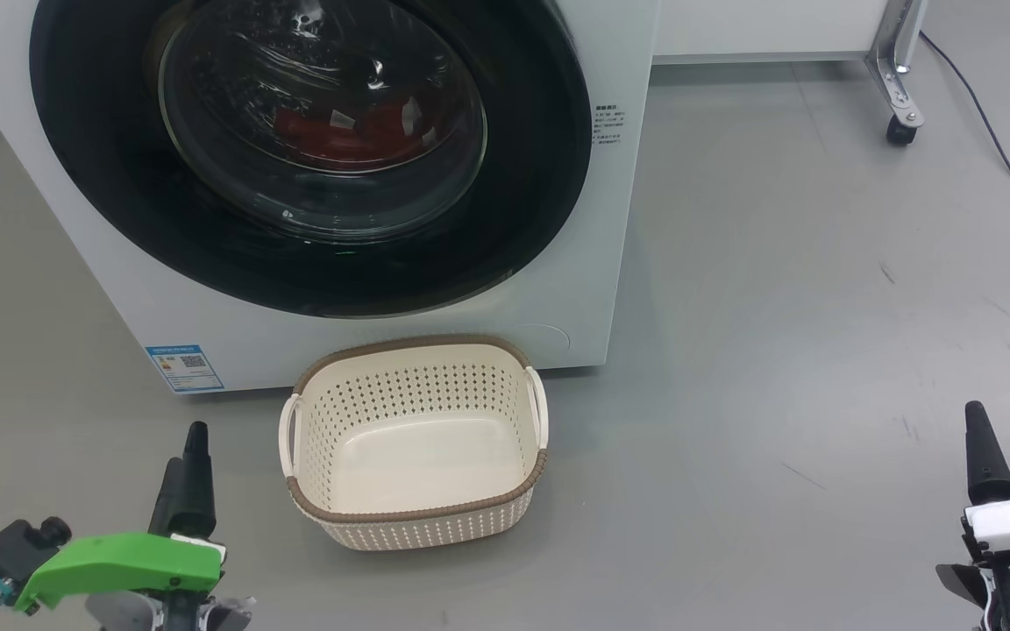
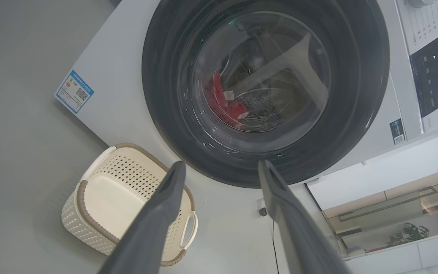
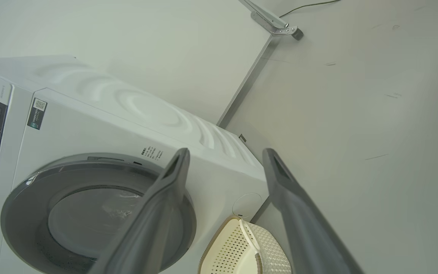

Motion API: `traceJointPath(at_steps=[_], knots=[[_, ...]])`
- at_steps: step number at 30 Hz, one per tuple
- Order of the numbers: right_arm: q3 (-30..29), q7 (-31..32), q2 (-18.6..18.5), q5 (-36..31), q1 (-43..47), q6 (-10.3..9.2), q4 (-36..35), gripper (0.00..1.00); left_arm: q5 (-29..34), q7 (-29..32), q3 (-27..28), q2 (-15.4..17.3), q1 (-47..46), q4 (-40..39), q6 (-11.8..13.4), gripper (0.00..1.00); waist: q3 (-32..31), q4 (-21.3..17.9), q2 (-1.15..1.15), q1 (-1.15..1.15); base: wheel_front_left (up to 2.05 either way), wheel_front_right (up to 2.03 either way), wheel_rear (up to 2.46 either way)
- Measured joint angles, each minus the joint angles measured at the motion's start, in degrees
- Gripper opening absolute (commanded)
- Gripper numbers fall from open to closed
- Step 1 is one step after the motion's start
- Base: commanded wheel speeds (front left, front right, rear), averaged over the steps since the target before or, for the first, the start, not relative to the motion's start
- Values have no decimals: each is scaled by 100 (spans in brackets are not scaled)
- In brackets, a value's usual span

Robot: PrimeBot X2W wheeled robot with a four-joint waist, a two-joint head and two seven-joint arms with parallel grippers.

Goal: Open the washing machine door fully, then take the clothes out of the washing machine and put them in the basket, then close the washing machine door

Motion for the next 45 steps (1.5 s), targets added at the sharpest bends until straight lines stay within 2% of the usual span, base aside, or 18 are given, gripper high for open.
traceJointPath(at_steps=[14, 16, 31, 45], knots=[[376, -288, -240, -1295, 16, -63, -3, 100, 1438, -202, -192, -10, -16, -153, 253, 100, 5, 7, 0, 0, 0, 0, 0], [446, -319, -283, -1494, 16, -120, -1, 100, 1663, -253, -229, -12, -18, -182, 301, 100, 7, 9, 0, 0, 0, 0, 0], [920, -645, -348, -2844, 2, -254, 53, 100, 3330, -508, -628, -16, -19, -270, 606, 100, 14, 20, 0, 0, 0, 0, 0], [1296, -935, -352, -3903, -120, -255, 76, 100, 4422, -800, -956, -20, -19, -258, 855, 100, 20, 50, 0, 0, 0, 0, 0]])
